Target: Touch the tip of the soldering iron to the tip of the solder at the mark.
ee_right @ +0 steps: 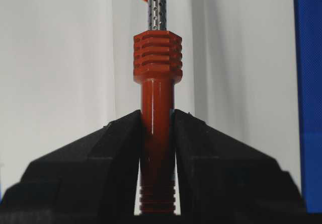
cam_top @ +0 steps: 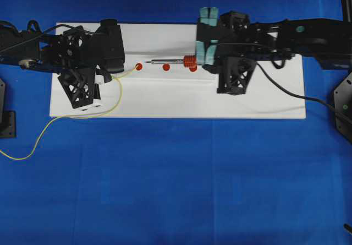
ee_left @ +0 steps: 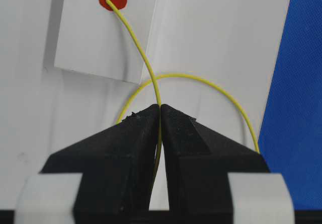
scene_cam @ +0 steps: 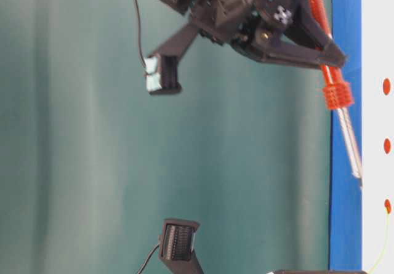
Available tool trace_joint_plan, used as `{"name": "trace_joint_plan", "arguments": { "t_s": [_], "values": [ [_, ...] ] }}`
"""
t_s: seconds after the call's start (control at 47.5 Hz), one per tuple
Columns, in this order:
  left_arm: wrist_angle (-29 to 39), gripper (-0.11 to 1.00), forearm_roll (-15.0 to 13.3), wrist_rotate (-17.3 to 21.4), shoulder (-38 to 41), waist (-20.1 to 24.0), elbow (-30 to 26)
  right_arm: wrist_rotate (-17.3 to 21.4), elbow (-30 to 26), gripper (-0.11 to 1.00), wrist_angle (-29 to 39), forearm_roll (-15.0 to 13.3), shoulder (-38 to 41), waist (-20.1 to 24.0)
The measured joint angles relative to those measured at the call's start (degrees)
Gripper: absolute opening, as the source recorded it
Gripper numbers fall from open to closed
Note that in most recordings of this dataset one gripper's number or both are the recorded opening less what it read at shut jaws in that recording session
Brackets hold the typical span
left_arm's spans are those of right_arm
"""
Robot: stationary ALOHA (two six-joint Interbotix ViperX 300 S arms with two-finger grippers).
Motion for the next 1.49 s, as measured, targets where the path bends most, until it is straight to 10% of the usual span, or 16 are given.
{"name": "trace_joint_plan", "arguments": {
  "t_s": [1.493],
  "values": [
    [0.00, 0.01, 0.00, 0.00, 0.00, 0.00, 0.00, 0.00, -2.64, 0.06, -0.09, 0.00, 4.39, 0.26]
  ]
}}
